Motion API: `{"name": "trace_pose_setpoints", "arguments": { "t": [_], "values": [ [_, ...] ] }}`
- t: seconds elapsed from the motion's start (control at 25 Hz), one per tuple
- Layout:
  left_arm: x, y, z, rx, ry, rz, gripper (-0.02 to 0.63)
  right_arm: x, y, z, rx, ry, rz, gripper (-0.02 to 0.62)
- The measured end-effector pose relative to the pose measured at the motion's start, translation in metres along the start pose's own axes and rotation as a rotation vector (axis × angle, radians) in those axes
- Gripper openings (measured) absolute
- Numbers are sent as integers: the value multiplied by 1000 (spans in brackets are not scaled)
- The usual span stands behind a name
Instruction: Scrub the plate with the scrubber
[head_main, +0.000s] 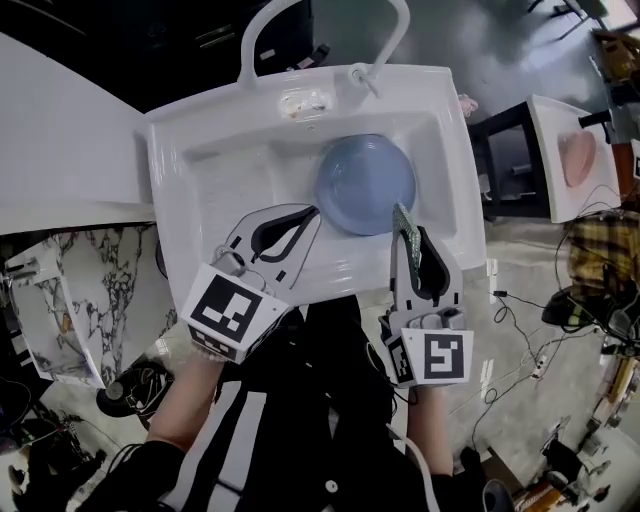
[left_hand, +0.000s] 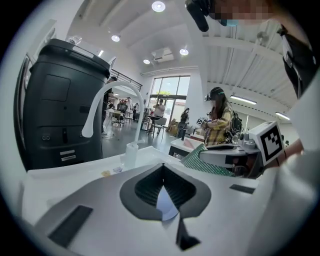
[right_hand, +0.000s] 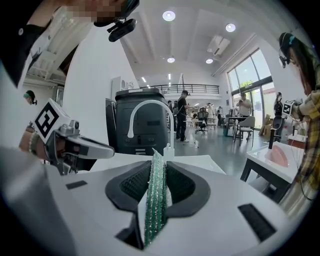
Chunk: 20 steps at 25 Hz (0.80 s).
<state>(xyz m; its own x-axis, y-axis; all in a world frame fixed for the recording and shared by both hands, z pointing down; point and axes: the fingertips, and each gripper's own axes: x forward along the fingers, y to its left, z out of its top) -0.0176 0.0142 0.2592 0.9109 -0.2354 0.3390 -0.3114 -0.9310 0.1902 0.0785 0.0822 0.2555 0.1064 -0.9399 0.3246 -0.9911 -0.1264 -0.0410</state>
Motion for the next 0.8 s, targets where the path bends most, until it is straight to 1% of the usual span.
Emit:
{"name": "trace_pose_setpoints", "arguments": {
  "t": [0.16, 0.28, 0.48, 0.6, 0.8],
  "values": [
    [9, 7, -4, -24, 10, 55, 0, 15, -7, -2, -26, 25, 67, 94],
    [17, 9, -7, -47, 19, 83, 0, 26, -14, 0, -37, 28, 107, 94],
    [31, 17, -13, -74, 38, 151, 0, 43, -27, -1, -36, 30, 159, 94],
    [41, 24, -23, -92, 65, 193, 0, 59, -33, -8, -35, 41, 192, 94],
    [58, 32, -39, -157, 85, 233, 0, 77, -48, -16, -20, 57, 223, 94]
  ]
}}
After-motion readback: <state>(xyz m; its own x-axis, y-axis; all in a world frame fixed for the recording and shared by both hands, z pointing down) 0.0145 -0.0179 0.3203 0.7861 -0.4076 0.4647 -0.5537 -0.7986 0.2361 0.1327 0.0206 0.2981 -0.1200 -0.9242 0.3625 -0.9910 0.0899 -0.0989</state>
